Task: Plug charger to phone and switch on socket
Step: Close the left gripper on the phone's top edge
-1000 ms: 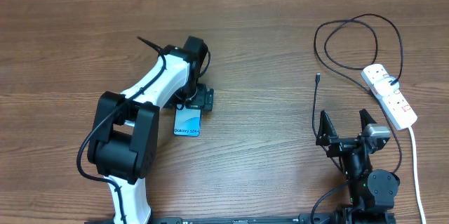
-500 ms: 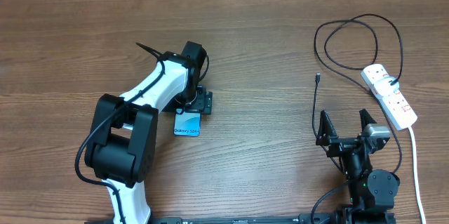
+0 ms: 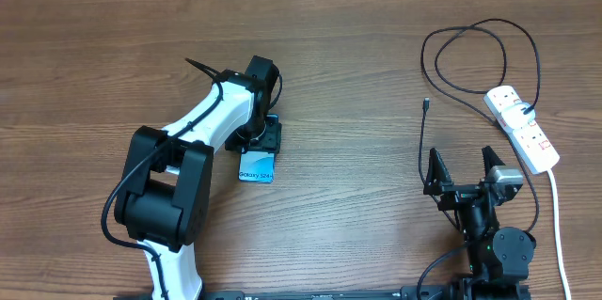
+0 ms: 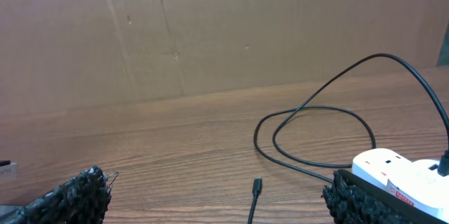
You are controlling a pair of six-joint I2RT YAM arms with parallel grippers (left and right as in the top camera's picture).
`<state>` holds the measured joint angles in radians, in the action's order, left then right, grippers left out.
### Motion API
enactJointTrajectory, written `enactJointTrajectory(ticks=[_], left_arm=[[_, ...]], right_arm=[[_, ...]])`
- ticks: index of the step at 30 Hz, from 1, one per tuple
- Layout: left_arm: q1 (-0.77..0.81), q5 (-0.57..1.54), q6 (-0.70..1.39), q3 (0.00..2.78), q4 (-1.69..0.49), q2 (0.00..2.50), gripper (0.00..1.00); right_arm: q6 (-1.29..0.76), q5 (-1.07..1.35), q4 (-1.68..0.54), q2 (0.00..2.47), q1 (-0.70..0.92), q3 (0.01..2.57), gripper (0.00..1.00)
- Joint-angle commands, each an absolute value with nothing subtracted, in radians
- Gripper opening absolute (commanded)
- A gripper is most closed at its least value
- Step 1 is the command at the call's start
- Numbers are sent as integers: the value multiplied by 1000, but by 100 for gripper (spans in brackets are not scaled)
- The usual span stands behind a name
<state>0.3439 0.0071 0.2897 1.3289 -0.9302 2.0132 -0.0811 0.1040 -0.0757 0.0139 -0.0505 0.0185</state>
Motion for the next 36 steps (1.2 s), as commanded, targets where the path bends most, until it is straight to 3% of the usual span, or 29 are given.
enactJointTrajectory(ticks=[1,7,17,36], left_arm=[[347,-26,296,1285,-936,2053,61],[346,-26,295,1286,-934,2053,55],[347,-25,295,1298,-949,2053,54],[347,5,295,1629,-1246,2053,48]], right_arm=[[-78,98,-73,3,-46,8,100],[-78,98,-73,3,-46,8,100],[-77,98,-73,3,-46,8,100],[-77,98,-73,3,-46,8,100]])
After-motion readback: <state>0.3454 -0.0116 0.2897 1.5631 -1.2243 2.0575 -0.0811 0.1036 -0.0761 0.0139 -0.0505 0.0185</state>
